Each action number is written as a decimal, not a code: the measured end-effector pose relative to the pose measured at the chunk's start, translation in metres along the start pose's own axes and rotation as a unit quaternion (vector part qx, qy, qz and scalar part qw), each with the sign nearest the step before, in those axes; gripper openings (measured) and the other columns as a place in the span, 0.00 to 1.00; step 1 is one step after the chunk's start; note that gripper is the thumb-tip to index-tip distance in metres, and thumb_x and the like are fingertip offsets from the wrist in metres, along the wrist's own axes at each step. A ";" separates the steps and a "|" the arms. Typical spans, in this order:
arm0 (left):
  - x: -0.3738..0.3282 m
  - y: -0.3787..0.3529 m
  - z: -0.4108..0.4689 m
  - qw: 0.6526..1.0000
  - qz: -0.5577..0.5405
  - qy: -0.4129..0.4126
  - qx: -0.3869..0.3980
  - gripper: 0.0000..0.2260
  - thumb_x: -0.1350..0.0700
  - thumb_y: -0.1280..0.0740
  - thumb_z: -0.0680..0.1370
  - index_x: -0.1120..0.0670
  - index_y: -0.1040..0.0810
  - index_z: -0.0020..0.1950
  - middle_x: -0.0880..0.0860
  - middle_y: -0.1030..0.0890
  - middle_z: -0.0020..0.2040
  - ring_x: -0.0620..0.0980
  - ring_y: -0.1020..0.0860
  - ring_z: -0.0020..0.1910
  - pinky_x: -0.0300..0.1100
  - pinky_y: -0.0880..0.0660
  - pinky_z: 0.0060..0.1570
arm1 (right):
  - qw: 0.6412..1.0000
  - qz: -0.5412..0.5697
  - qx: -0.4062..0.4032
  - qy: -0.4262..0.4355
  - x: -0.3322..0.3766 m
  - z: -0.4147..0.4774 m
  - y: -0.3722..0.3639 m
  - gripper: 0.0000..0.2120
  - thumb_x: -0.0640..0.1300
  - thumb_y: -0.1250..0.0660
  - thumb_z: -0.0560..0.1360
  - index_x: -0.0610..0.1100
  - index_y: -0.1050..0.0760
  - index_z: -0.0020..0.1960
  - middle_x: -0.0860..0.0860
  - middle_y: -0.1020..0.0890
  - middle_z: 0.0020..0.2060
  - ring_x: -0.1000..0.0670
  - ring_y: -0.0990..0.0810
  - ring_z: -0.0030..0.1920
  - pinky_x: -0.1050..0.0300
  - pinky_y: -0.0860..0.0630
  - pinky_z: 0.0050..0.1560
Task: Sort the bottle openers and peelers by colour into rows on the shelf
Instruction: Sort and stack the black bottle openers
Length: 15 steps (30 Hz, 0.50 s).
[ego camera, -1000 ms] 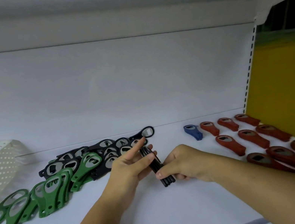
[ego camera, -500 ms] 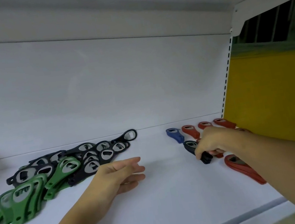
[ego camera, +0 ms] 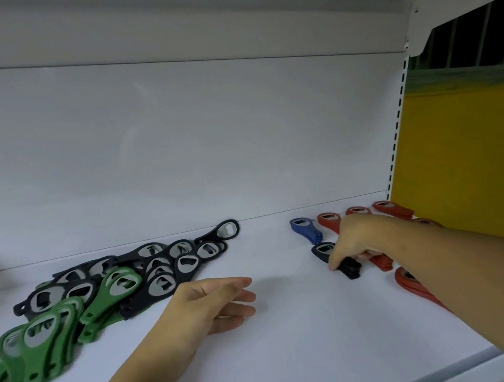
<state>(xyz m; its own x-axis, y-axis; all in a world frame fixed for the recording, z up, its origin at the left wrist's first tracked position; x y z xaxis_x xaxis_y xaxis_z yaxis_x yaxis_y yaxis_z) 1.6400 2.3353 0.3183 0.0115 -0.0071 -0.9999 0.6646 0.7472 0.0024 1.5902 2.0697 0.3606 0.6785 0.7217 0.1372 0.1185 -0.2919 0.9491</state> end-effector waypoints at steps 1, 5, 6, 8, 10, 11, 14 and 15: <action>0.001 0.001 0.001 1.000 -0.005 -0.001 -0.003 0.17 0.46 0.26 0.61 0.53 0.14 0.45 0.55 0.15 0.46 0.54 0.16 0.45 0.42 0.21 0.45 | 1.000 0.001 -0.001 0.001 0.000 -0.001 0.003 0.19 0.55 0.24 0.66 0.42 0.29 0.37 0.49 0.26 0.30 0.51 0.28 0.31 0.59 0.31 0.34; 0.004 0.003 0.003 0.999 -0.026 0.011 -0.027 0.05 0.56 0.30 0.74 0.55 0.14 0.44 0.58 0.15 0.45 0.54 0.17 0.42 0.42 0.21 0.43 | 0.995 0.069 -0.061 0.049 0.006 -0.002 0.021 0.16 0.54 0.27 0.68 0.41 0.25 0.37 0.49 0.26 0.29 0.51 0.29 0.30 0.60 0.33 0.31; 0.004 0.003 0.003 0.999 -0.031 0.016 -0.038 0.07 0.60 0.33 0.76 0.56 0.14 0.44 0.58 0.15 0.45 0.54 0.17 0.41 0.42 0.21 0.41 | 0.990 0.091 -0.081 0.072 0.011 -0.002 0.025 0.14 0.51 0.28 0.68 0.40 0.24 0.35 0.50 0.26 0.27 0.51 0.30 0.29 0.60 0.35 0.30; 0.004 0.004 0.004 0.997 -0.043 0.021 -0.066 0.10 0.63 0.35 0.77 0.58 0.15 0.42 0.58 0.16 0.41 0.52 0.19 0.36 0.41 0.22 0.35 | 0.980 0.132 -0.096 0.118 0.027 -0.004 0.024 0.11 0.47 0.30 0.69 0.41 0.21 0.33 0.51 0.25 0.23 0.51 0.30 0.28 0.60 0.35 0.30; 0.002 0.009 0.005 0.991 -0.044 0.009 -0.124 0.09 0.65 0.36 0.77 0.59 0.16 0.42 0.56 0.17 0.37 0.49 0.22 0.31 0.39 0.27 0.29 | 0.974 0.154 -0.085 0.145 0.046 -0.005 0.010 0.11 0.46 0.30 0.69 0.43 0.22 0.30 0.51 0.27 0.23 0.50 0.30 0.27 0.59 0.34 0.31; 0.002 0.014 0.005 0.986 -0.038 0.001 -0.165 0.09 0.64 0.36 0.76 0.59 0.16 0.42 0.55 0.18 0.34 0.48 0.25 0.29 0.38 0.31 0.26 | 0.973 0.150 -0.082 0.154 0.056 -0.005 -0.001 0.13 0.47 0.30 0.69 0.43 0.25 0.28 0.51 0.29 0.23 0.49 0.30 0.27 0.59 0.35 0.31; 0.002 0.036 0.007 0.962 -0.023 -0.023 -0.271 0.07 0.62 0.34 0.75 0.58 0.17 0.39 0.52 0.22 0.30 0.45 0.31 0.24 0.38 0.37 0.26 | 0.967 0.121 -0.107 0.198 0.085 0.003 -0.033 0.13 0.48 0.33 0.70 0.41 0.26 0.32 0.46 0.24 0.27 0.44 0.24 0.32 0.59 0.34 0.32; 0.001 0.042 0.007 0.956 -0.014 -0.032 -0.292 0.08 0.62 0.34 0.75 0.58 0.18 0.38 0.51 0.24 0.29 0.45 0.32 0.24 0.38 0.38 0.27 | 0.962 0.131 -0.119 0.210 0.094 0.010 -0.042 0.10 0.47 0.34 0.71 0.40 0.22 0.37 0.45 0.18 0.34 0.43 0.20 0.38 0.58 0.31 0.34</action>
<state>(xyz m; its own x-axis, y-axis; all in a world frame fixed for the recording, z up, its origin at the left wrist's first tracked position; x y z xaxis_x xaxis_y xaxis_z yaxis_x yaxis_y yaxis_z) 1.6730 2.3616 0.3171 0.0573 -0.0589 -0.9966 0.1346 0.9896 -0.0507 1.6561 2.1438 0.3313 0.3037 0.8477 0.4349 -0.2201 -0.3817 0.8977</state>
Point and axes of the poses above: each hand's wrist, its own z-axis towards the middle knuckle, its own y-axis out of the back of the hand, x = y × z, the point moved 4 cm from there along z, towards the middle knuckle
